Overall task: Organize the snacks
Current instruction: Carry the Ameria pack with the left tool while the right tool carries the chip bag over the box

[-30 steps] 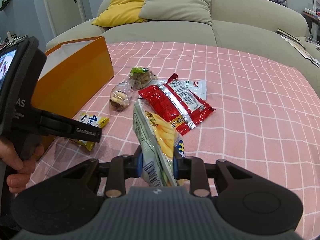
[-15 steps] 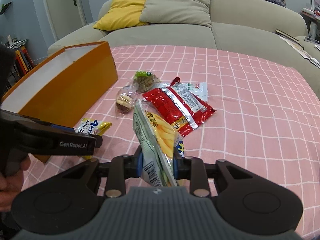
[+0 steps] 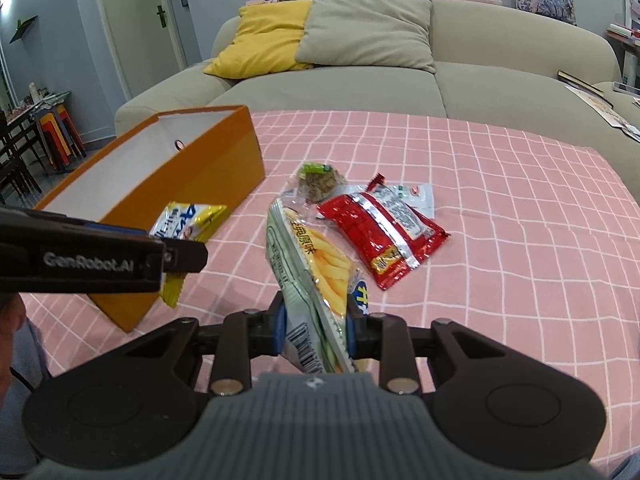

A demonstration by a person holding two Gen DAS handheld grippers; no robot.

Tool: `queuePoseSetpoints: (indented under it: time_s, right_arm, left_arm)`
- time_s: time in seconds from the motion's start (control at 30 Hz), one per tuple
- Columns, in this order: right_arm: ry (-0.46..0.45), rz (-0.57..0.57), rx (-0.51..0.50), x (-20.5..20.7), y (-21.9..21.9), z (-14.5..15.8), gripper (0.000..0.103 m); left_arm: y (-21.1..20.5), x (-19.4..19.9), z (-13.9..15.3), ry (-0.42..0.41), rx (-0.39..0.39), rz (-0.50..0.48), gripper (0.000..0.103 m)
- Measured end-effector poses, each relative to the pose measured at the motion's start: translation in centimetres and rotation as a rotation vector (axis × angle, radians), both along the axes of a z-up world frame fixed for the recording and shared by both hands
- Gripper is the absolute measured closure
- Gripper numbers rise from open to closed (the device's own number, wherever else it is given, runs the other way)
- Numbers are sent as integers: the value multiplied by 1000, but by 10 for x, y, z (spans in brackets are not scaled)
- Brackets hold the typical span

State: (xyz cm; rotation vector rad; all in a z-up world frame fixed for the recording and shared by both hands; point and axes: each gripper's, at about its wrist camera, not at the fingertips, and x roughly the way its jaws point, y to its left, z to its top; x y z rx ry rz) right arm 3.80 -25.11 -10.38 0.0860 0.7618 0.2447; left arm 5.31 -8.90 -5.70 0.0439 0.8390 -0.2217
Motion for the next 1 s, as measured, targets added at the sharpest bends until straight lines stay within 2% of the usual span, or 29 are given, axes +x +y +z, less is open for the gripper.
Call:
queuePoseSetpoints:
  time_s: [0.33, 0.6, 0.83, 1.0]
  right_arm:
    - [-91, 59, -1, 7, 24, 37, 79]
    - [-187, 190, -26, 26, 68, 71, 79]
    - [-246, 320, -59, 48, 116, 92, 79]
    - [-278, 411, -118, 65, 151, 97, 79]
  left_arm:
    - [33, -4, 44, -120, -27, 35, 41]
    - [77, 10, 71, -189, 11, 96, 41]
    - [113, 27, 78, -198, 77, 160, 41]
    - [136, 43, 77, -159, 104, 172, 41]
